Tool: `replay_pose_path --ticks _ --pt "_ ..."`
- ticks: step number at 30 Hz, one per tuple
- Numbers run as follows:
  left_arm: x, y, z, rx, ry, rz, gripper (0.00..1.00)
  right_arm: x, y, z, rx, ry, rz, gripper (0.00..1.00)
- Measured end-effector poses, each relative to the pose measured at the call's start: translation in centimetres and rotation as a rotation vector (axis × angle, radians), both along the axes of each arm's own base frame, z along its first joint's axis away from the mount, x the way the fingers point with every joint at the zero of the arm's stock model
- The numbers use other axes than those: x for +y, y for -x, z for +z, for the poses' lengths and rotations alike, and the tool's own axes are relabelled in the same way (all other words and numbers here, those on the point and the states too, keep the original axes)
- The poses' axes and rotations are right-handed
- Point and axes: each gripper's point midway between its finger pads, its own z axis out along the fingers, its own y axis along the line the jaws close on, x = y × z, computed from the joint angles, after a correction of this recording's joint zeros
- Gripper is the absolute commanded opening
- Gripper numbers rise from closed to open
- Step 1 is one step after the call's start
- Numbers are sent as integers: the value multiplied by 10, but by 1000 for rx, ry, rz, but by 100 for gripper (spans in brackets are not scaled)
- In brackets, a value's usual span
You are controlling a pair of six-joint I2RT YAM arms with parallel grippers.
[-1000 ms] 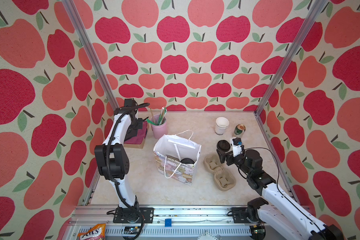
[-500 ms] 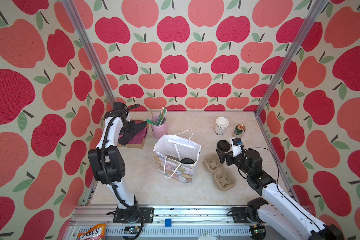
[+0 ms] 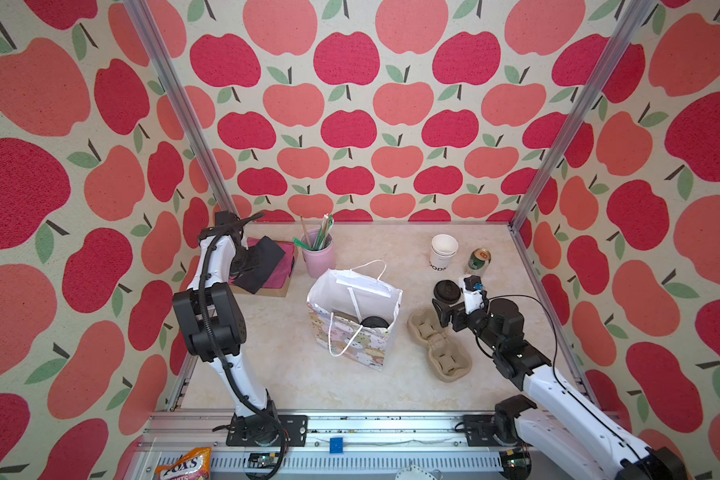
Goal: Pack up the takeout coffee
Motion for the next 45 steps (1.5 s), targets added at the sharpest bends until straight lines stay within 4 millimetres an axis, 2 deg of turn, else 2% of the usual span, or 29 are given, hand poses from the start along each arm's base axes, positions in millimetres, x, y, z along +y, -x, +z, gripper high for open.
replay_pose_path --ticks 3,8,13,16,21,25,28,31,33,42,45 --pt "9 0 -10 18 -1 19 19 0 0 0 0 0 0 99" --pt "25 -3 -23 49 -11 49 39 0 0 -1 3 1 0 99" --pt "35 -14 -12 21 -30 61 63 0 0 -2 7 3 1 99" --pt "36 -19 0 -10 -45 62 73 1 0 -3 8 3 3 99" --pt "29 -20 25 -62 -96 43 83 1 -1 -5 14 5 4 99" --pt "9 -24 48 -106 -182 -22 87 1 -1 -5 16 6 4 99" --pt "-6 -29 50 -105 -249 -84 87 1 -1 -5 16 6 4 99" --pt "-17 -32 42 -79 -286 -125 87 2 0 -6 19 6 9 99" --pt "-16 -34 32 -53 -299 -131 86 2 0 -6 20 6 11 99" --pt "-7 -33 -38 112 -297 -144 83 2 0 -6 21 6 11 99" --pt "-8 -31 -54 151 -289 -153 77 2 -1 -8 25 8 11 99"
